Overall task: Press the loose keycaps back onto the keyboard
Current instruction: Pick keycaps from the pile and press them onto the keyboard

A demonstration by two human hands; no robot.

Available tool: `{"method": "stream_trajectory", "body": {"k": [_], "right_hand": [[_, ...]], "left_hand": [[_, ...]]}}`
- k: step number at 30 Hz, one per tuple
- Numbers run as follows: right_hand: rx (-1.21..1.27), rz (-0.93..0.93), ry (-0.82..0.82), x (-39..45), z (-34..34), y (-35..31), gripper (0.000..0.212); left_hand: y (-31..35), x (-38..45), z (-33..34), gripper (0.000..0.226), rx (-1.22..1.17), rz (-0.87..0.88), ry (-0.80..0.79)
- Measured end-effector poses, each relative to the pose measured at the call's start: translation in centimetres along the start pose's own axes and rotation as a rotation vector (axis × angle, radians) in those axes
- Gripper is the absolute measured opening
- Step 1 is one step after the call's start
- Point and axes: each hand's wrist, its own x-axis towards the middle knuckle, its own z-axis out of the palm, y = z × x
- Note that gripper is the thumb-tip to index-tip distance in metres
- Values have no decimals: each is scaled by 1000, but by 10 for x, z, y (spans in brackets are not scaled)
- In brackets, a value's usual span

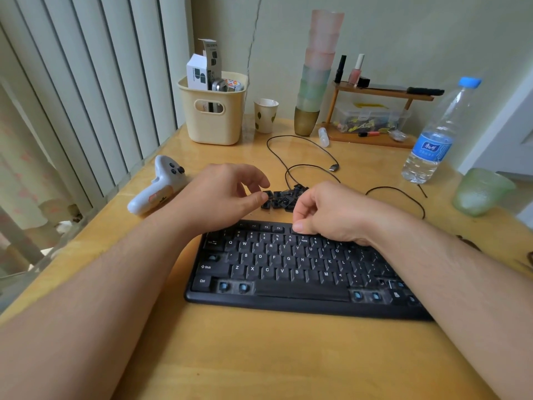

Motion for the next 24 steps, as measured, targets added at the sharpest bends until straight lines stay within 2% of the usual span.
{"method": "stream_trajectory", "body": {"k": [9, 14, 16, 20, 22, 24], "right_hand": [[-83, 82, -108, 11, -10, -14, 4], [-168, 55, -91, 13, -8, -16, 13], [-87, 55, -97, 14, -12, -12, 10], [263, 63, -127, 19, -18, 3, 12], [178, 36, -99, 19, -15, 7, 18], [27, 7, -60, 14, -12, 5, 19]], "left_hand": [[2, -1, 0, 17, 22, -17, -40], [2, 1, 2, 16, 44, -37, -53], [0, 1, 3, 14, 55, -58, -53], [-2, 2, 4, 12, 58, -133, -68], [-4, 4, 6, 13, 18, -183, -80], [-7, 8, 10, 12, -144, -280, -86]]}}
